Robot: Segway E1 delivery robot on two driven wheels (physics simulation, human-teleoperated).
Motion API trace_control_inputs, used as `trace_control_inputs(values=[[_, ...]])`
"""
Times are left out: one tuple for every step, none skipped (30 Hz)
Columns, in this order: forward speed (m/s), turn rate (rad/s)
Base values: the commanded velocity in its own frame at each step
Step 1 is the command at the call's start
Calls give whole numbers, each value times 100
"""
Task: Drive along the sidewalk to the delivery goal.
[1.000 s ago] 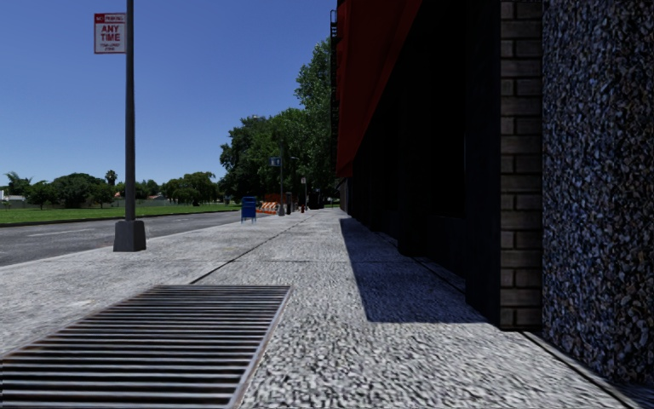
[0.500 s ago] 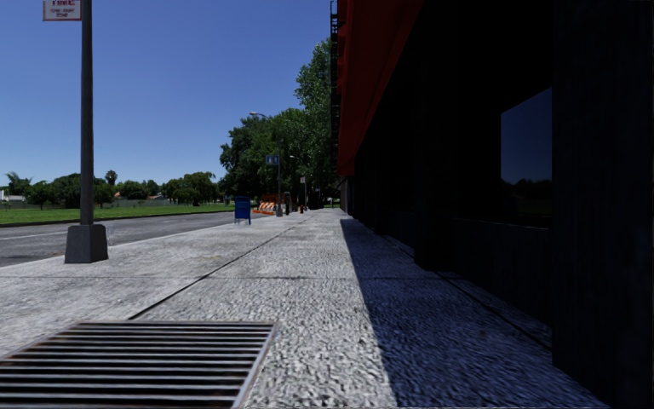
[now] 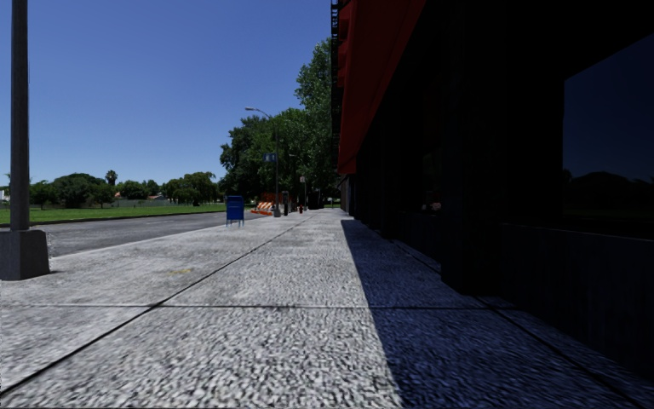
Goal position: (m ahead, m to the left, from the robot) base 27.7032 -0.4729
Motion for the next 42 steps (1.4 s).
trace_control_inputs(values=[[200, 0], [200, 0], [200, 0], [200, 0], [200, 0], [200, 0], [200, 0], [200, 0], [200, 0], [200, 0], [200, 0], [200, 0], [200, 0], [200, 0], [200, 0], [200, 0], [200, 0], [200, 0], [200, 0], [200, 0], [200, 0], [200, 0], [200, 0], [200, 0], [200, 0], [200, 0], [200, 0], [200, 0], [200, 0], [200, 0], [200, 0], [200, 0], [200, 0], [200, 0], [200, 0], [200, 0], [200, 0], [200, 0], [200, 0], [200, 0], [200, 0], [200, 0]])
